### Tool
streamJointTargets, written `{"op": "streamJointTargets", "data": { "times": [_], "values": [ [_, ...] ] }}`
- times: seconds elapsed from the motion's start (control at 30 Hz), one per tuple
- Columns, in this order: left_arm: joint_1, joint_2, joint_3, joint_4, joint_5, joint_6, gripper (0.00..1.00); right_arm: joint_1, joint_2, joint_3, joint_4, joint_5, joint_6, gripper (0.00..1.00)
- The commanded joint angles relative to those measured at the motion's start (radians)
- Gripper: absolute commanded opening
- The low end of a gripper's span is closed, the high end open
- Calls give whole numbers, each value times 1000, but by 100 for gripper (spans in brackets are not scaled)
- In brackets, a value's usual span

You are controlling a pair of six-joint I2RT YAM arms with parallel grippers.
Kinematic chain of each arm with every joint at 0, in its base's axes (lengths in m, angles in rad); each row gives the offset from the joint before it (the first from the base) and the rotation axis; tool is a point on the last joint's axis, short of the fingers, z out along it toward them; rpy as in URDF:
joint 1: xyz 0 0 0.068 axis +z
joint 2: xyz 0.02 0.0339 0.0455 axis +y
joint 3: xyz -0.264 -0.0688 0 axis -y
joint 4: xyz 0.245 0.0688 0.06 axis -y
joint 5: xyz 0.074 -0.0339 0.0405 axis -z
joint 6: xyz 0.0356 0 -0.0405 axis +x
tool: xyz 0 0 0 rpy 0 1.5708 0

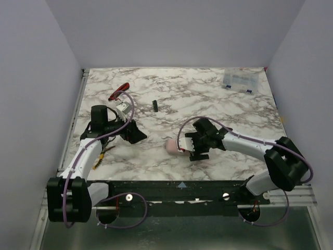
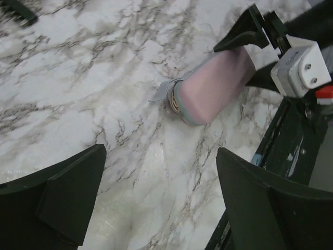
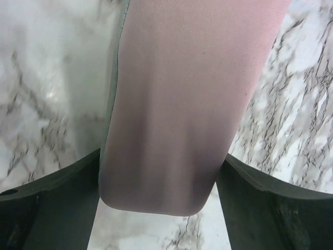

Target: Open the umbrella

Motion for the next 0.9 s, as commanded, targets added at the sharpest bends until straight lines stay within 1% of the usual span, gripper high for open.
{"op": "streamJointTargets", "data": {
  "times": [0.0,0.03,0.13,0.2,0.27,0.3,0.33,0.37,0.4,0.5,0.6,0.7,0.8,0.87],
  "values": [
    [-5,13,3,-55,295,440,84,-5,-79,-86,-23,50,-331,76],
    [-16,2,-2,-97,274,576,84,-4,-78,-87,-13,52,-317,74],
    [-85,-24,-25,-202,149,868,84,-5,-81,-105,-11,102,-372,75],
    [-136,-36,-41,-243,88,966,84,-5,-83,-92,-7,121,-361,76],
    [-199,-45,-64,-254,45,1013,81,-5,-85,-61,-36,97,-352,81],
    [-242,-52,-88,-237,7,1014,78,-5,-77,-35,-52,78,-314,86],
    [-280,-58,-109,-209,-28,1011,76,-4,-66,-11,-64,56,-272,89],
    [-317,-64,-134,-185,-49,1012,75,-4,-52,18,-82,41,-224,97],
    [-342,-64,-150,-170,-64,1009,75,-5,-44,36,-85,27,-179,100],
    [-367,-46,-184,-96,-75,952,73,-5,-55,54,-76,-28,-98,100],
    [-370,-18,-177,-29,-57,856,68,-5,-48,54,-78,-93,-49,100],
    [-398,25,-158,11,-128,781,59,-4,-21,39,-71,-123,-33,100],
    [-425,42,-134,31,-195,713,54,-4,-3,10,-44,-133,-34,100],
    [-431,34,-123,31,-221,690,53,-5,7,-2,-26,-147,-24,98]
  ]
}}
